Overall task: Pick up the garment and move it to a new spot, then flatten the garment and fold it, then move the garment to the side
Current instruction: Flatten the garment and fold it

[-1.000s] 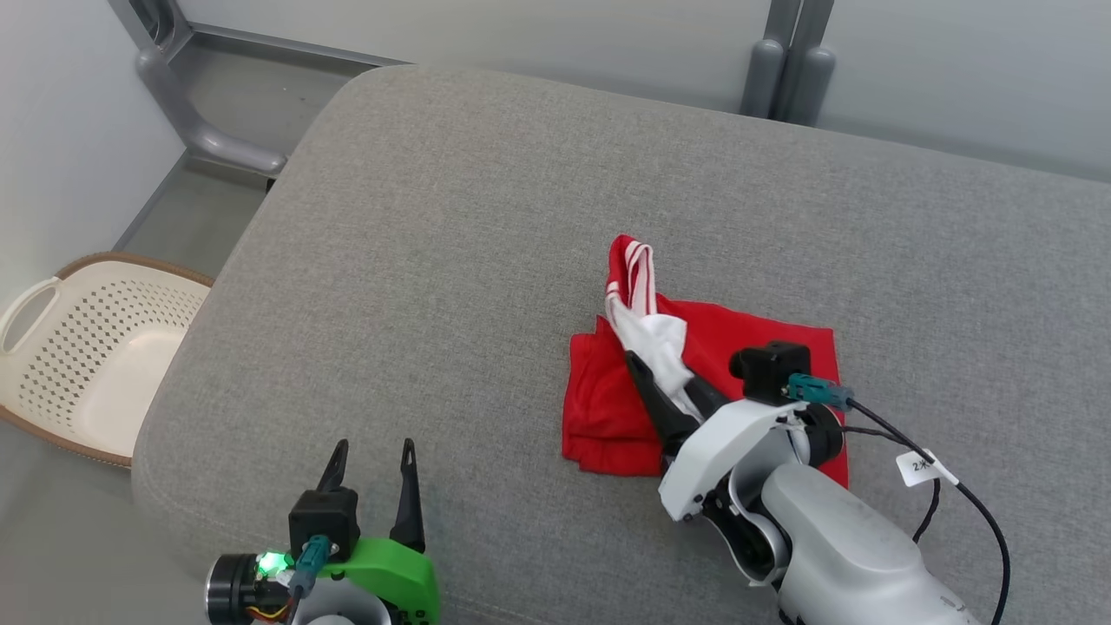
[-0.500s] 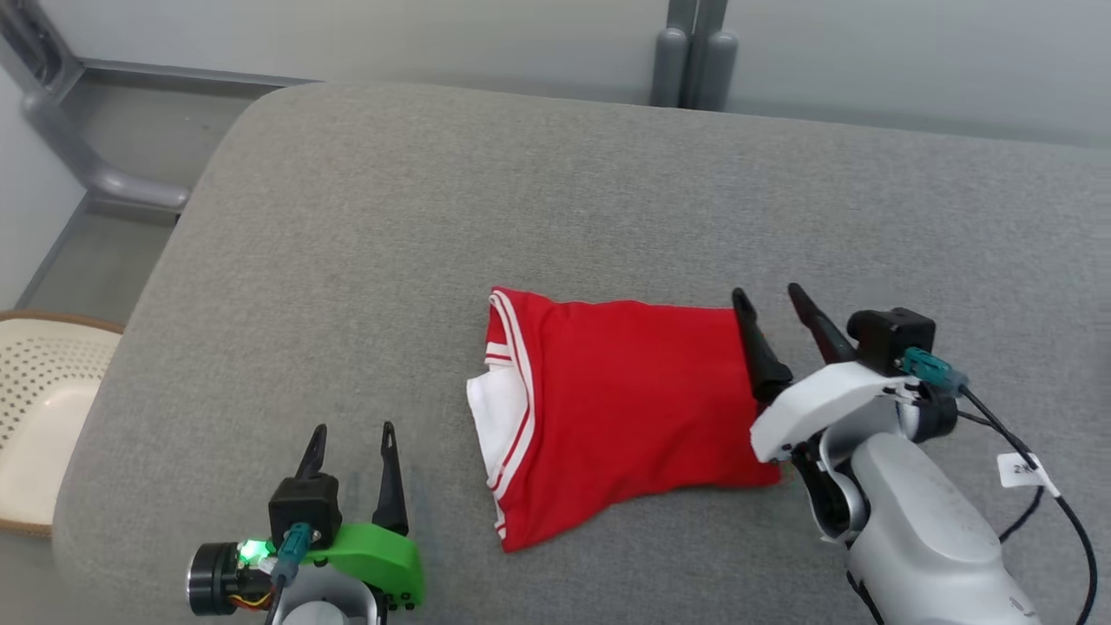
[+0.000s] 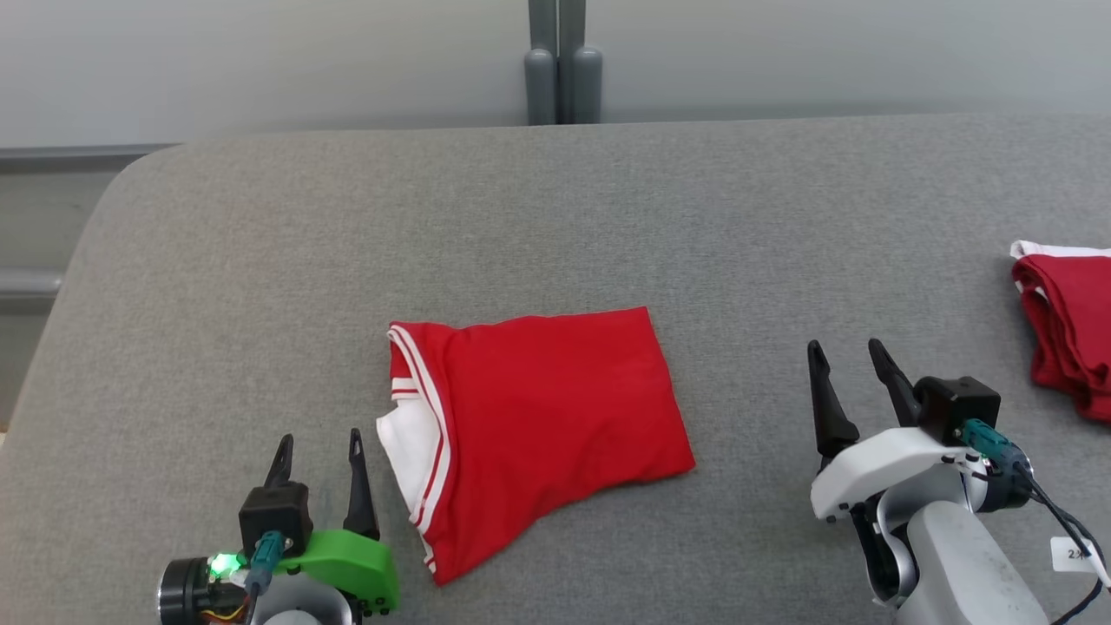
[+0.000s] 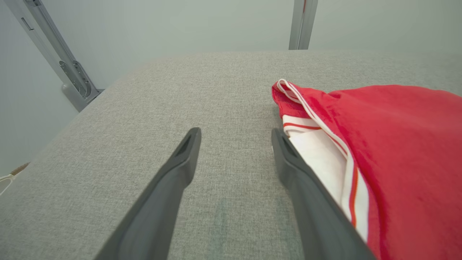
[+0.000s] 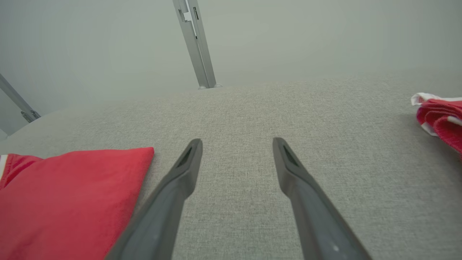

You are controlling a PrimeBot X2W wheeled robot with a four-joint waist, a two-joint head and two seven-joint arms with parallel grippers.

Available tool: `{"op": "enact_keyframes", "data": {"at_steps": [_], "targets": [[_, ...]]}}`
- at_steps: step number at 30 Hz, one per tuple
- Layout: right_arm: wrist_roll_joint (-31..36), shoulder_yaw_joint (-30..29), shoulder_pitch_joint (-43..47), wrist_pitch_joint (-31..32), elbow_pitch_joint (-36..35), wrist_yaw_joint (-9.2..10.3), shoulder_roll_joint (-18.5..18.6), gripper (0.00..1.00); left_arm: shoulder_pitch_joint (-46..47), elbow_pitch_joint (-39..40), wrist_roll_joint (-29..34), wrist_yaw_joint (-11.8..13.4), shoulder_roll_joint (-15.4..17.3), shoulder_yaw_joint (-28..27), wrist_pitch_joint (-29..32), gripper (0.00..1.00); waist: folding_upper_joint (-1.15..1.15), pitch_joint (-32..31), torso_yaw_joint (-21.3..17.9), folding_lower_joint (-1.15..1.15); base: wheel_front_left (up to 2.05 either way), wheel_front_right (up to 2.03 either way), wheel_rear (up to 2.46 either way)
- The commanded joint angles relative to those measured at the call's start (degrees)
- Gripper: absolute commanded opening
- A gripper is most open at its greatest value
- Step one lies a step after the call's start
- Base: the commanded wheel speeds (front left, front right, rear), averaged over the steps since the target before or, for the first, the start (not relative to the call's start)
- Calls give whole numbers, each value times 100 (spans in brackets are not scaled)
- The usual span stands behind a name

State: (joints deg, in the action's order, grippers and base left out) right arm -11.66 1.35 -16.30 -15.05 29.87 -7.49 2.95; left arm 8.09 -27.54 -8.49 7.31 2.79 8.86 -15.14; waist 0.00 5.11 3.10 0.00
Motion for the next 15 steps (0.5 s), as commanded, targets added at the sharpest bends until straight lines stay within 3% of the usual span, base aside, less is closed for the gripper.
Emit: {"op": "enact_keyframes", "data": {"at_steps": [1,15], "targets": [[-8,-9,115,-12,-37,1,1,100,-99,-12,19,-5,26,-69,5,100,0,-181,-261,0,0,0,0],[-51,106,430,-12,-91,1,1,100,-397,55,115,-68,25,-369,5,100,0,-440,-662,0,0,0,0]]}}
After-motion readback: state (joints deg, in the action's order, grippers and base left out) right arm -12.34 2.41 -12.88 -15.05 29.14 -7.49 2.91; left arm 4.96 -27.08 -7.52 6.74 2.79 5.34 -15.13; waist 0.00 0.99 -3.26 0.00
